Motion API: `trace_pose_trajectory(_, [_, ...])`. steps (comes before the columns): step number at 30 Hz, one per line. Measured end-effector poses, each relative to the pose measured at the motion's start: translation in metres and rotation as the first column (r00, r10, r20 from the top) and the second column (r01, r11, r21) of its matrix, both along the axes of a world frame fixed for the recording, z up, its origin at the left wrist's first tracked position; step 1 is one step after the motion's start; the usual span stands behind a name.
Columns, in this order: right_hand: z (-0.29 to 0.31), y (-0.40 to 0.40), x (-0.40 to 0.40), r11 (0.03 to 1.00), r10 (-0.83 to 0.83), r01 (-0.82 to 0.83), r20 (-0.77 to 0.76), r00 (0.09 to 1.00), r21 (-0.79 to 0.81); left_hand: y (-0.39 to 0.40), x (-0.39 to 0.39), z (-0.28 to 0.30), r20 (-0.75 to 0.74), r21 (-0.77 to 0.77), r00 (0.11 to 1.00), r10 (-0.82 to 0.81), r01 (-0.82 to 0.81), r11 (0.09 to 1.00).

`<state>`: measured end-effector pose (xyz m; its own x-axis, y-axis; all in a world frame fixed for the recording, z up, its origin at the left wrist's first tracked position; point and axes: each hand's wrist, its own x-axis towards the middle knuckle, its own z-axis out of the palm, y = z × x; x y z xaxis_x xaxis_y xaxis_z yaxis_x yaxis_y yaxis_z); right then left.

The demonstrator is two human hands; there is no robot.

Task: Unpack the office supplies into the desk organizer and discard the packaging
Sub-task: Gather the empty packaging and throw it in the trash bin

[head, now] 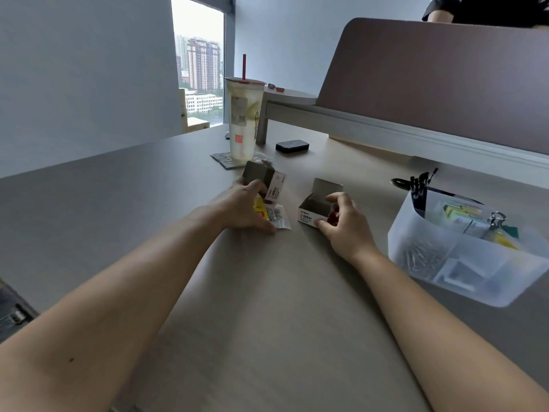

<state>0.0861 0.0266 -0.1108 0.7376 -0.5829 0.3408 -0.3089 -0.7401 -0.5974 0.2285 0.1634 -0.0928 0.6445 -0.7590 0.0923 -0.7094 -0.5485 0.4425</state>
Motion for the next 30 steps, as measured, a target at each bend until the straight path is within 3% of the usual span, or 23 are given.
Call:
trace_pose_trajectory(5, [-0.001,-0.001,0.004,1.0,-0.003,0.003,0.014,1.0,-0.001,0.0,-0.001,-0.002,0.107,-0.027,0.992,-0.066,0.069,0.997])
trace_pose_trajectory(11, [-0.003,-0.005,0.007,1.0,0.0,0.0,0.02,1.0,-0.002,-0.008,-0.001,-0.001,0.031,0.038,0.993,-0.115,0.113,0.993])
trace_pose_trajectory(16, [-0.004,-0.006,0.006,1.0,0.006,-0.006,0.024,1.0,-0.001,-0.009,-0.005,-0.004,0.046,-0.003,0.993,-0.112,0.112,0.994])
trace_pose_trajectory(24, [0.003,0.013,-0.003,0.999,0.015,-0.019,0.068,0.998,0.051,0.02,-0.014,0.003,0.056,-0.133,0.997,-0.049,0.056,0.99])
trace_pose_trajectory(30, [0.012,0.061,-0.014,0.992,0.099,-0.105,0.068,0.993,0.076,0.091,-0.033,0.009,0.077,-0.176,0.996,0.055,-0.041,0.984])
